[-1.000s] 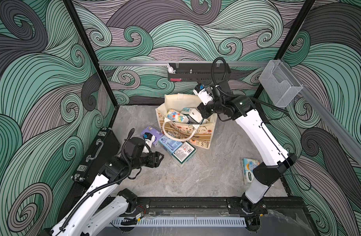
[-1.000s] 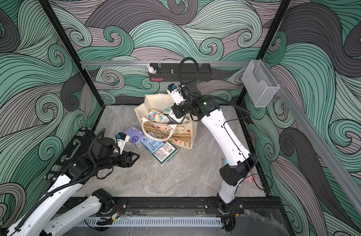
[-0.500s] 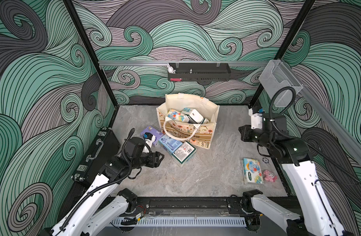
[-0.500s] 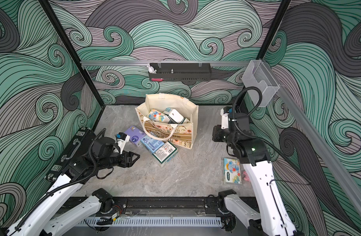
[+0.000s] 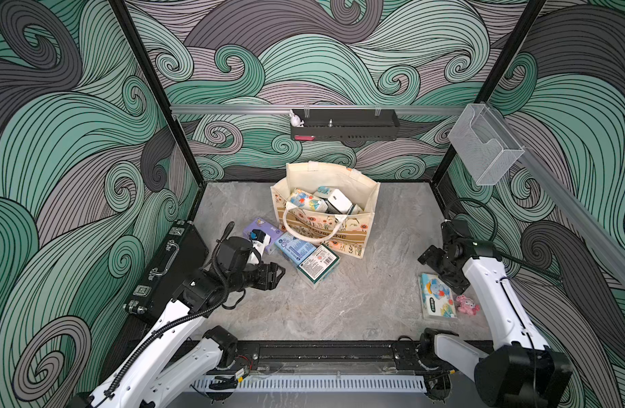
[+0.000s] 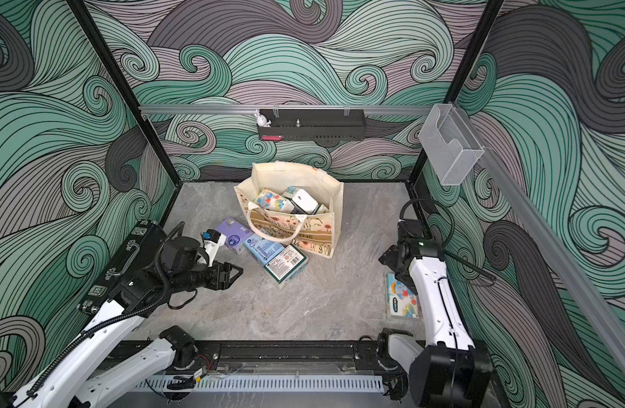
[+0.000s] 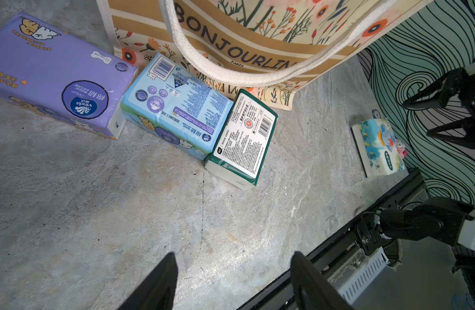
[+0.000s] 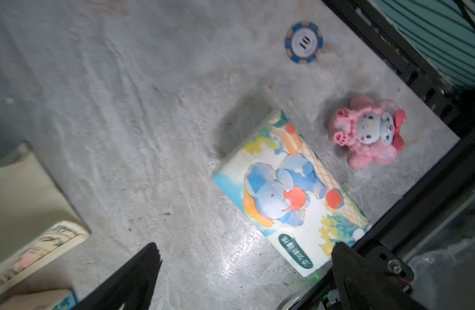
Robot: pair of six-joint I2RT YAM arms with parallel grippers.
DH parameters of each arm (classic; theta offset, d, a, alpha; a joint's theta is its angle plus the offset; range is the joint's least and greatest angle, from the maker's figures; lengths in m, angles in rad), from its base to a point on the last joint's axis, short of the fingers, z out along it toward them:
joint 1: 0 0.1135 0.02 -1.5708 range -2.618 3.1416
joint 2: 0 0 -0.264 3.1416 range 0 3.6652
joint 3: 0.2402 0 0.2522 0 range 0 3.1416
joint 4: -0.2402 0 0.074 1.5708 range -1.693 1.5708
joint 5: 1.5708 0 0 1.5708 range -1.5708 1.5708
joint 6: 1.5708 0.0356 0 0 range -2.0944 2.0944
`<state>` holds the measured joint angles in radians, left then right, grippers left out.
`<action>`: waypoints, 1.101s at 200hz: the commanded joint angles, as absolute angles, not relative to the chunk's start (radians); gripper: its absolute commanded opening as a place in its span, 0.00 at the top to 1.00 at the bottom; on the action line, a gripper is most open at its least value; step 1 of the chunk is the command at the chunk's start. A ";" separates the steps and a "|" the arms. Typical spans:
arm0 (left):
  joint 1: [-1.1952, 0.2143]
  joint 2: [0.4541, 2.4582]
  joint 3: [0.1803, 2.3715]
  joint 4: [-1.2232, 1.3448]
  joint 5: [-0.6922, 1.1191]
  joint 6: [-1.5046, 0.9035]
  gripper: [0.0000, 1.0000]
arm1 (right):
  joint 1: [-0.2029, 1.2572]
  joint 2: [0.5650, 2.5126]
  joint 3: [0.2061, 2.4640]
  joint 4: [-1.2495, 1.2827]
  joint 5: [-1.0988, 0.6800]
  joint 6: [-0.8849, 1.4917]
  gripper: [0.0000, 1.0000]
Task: Put tissues into the canvas bag
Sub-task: Move the pack of facial tissues to the center of the board.
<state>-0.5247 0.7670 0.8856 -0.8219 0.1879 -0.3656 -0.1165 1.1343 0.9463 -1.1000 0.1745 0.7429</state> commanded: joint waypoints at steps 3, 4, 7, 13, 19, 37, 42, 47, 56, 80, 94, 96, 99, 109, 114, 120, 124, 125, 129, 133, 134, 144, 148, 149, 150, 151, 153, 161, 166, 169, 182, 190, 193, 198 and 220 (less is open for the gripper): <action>-0.520 0.750 0.884 -0.818 0.196 -0.351 0.31 | -0.139 1.187 0.912 -1.132 0.230 0.822 0.00; -0.521 0.750 0.884 -0.818 0.196 -0.351 0.31 | -0.139 1.190 0.911 -1.131 0.231 0.822 0.00; -0.521 0.750 0.882 -0.817 0.196 -0.352 0.31 | -0.142 1.198 0.905 -1.131 0.232 0.822 0.00; -0.521 0.751 0.883 -0.818 0.198 -0.352 0.31 | -0.145 1.216 0.897 -1.130 0.233 0.824 0.00; -0.520 0.754 0.882 -0.817 0.202 -0.352 0.31 | -0.144 1.235 0.890 -1.130 0.233 0.827 0.00; -0.520 0.762 0.884 -0.816 0.207 -0.349 0.31 | -0.145 1.284 0.865 -1.121 0.232 0.834 0.00; -0.520 0.764 0.886 -0.818 0.208 -0.349 0.31 | -0.145 1.292 0.852 -1.112 0.232 0.836 0.00; -0.521 0.765 0.885 -0.818 0.210 -0.349 0.31 | -0.145 1.300 0.838 -1.099 0.226 0.836 0.00; -0.521 0.763 0.885 -0.817 0.211 -0.348 0.31 | -0.144 1.309 0.812 -1.067 0.200 0.835 0.00; -0.520 0.757 0.881 -0.811 0.210 -0.349 0.31 | -0.143 1.319 0.748 -0.983 0.102 0.844 0.00; -0.520 0.764 0.882 -0.811 0.213 -0.348 0.31 | -0.124 1.315 0.720 -0.931 0.029 0.849 0.00; -0.520 0.766 0.882 -0.811 0.214 -0.347 0.31 | -0.119 1.315 0.715 -0.922 0.018 0.850 0.00; -0.520 0.767 0.882 -0.811 0.216 -0.346 0.31 | -0.106 1.312 0.711 -0.908 0.004 0.849 0.00; -0.520 0.773 0.884 -0.811 0.218 -0.346 0.31 | -0.042 1.307 0.711 -0.879 -0.018 0.852 0.00; -0.520 0.775 0.884 -0.814 0.216 -0.346 0.31 | -0.009 1.309 0.716 -0.874 -0.025 0.860 0.00; -0.520 0.776 0.884 -0.814 0.216 -0.346 0.31 | 0.027 1.313 0.726 -0.869 -0.033 0.871 0.00; -0.520 0.778 0.884 -0.813 0.215 -0.347 0.31 | 0.056 1.316 0.730 -0.864 -0.040 0.879 0.00; -0.520 0.778 0.884 -0.813 0.215 -0.347 0.31 | 0.062 1.316 0.731 -0.862 -0.041 0.882 0.00; -0.521 0.778 0.884 -0.813 0.213 -0.346 0.31 | 0.091 1.320 0.735 -0.858 -0.048 0.894 0.00; -0.520 0.778 0.884 -0.814 0.212 -0.347 0.31 | 0.118 1.323 0.739 -0.852 -0.054 0.908 0.00; -0.520 0.778 0.884 -0.814 0.212 -0.346 0.31 | 0.126 1.325 0.739 -0.851 -0.056 0.911 0.00; -0.520 0.777 0.884 -0.813 0.207 -0.347 0.31 | 0.201 1.335 0.741 -0.832 -0.078 0.954 0.00; -0.520 0.777 0.884 -0.814 0.206 -0.347 0.31 | 0.234 1.338 0.744 -0.823 -0.086 0.975 0.00; -0.519 0.777 0.884 -0.814 0.206 -0.347 0.31 | 0.243 1.339 0.744 -0.822 -0.087 0.977 0.00; -0.520 0.777 0.884 -0.814 0.205 -0.348 0.31 | 0.247 1.341 0.744 -0.821 -0.089 0.983 0.00; -0.520 0.777 0.884 -0.815 0.204 -0.348 0.31 | 0.257 1.342 0.745 -0.818 -0.091 0.989 0.00; -0.520 0.776 0.884 -0.815 0.204 -0.348 0.31 | 0.276 1.346 0.745 -0.815 -0.094 0.999 0.00; -0.520 0.776 0.884 -0.815 0.202 -0.347 0.31 | 0.346 1.355 0.751 -0.803 -0.105 1.043 0.00; -0.520 0.777 0.884 -0.816 0.201 -0.348 0.31 | 0.387 1.361 0.757 -0.793 -0.114 1.068 0.00; -0.520 0.777 0.884 -0.816 0.200 -0.349 0.31 | 0.412 1.363 0.760 -0.787 -0.120 1.084 0.00; -0.520 0.778 0.884 -0.818 0.196 -0.350 0.31 | 0.512 1.375 0.778 -0.751 -0.142 1.136 0.00; -0.520 0.779 0.882 -0.818 0.195 -0.349 0.31 | 0.563 1.380 0.797 -0.737 -0.149 1.163 0.00; -0.520 0.780 0.882 -0.818 0.195 -0.350 0.31 | 0.581 1.382 0.804 -0.732 -0.151 1.171 0.00; -0.521 0.781 0.883 -0.818 0.195 -0.351 0.31 | 0.607 1.384 0.819 -0.728 -0.156 1.181 0.00; -0.521 0.796 0.885 -0.822 0.195 -0.350 0.31 | 0.659 1.370 0.901 -0.736 -0.191 1.166 0.00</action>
<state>-0.5247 0.7780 0.8852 -0.8154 0.2020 -0.3645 0.6064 1.3647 0.8406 -0.8165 -0.0814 1.1065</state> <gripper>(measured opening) 0.691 0.997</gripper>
